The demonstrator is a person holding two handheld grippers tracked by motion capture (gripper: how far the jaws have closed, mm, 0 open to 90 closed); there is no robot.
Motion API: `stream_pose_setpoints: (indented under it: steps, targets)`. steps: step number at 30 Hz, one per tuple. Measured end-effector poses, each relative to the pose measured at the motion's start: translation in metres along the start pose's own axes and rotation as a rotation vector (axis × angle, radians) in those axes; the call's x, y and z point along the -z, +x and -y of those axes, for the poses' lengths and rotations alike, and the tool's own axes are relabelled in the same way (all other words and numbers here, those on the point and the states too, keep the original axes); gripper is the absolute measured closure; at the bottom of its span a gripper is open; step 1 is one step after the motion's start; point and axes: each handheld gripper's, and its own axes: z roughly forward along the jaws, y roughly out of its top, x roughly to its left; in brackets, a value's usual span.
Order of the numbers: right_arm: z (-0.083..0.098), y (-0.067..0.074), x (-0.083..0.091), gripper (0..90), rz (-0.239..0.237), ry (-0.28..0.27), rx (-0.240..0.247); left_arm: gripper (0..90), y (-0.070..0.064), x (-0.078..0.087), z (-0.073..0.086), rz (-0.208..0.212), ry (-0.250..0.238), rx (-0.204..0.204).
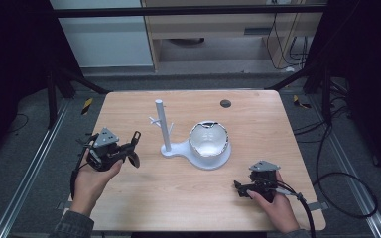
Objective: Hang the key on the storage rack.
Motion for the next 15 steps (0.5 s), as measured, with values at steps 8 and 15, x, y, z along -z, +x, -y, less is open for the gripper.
stream_pose_setpoints:
  steps: [8,15]
  targets:
    - [0.000,0.000,0.000,0.4,0.000,0.000,0.000,80.8,-0.003,0.001,-0.007,0.006,-0.026,-0.002]
    - [0.000,0.000,0.000,0.5,0.000,0.000,0.000,80.9,-0.005,0.005,-0.011,0.007,-0.047,0.002]
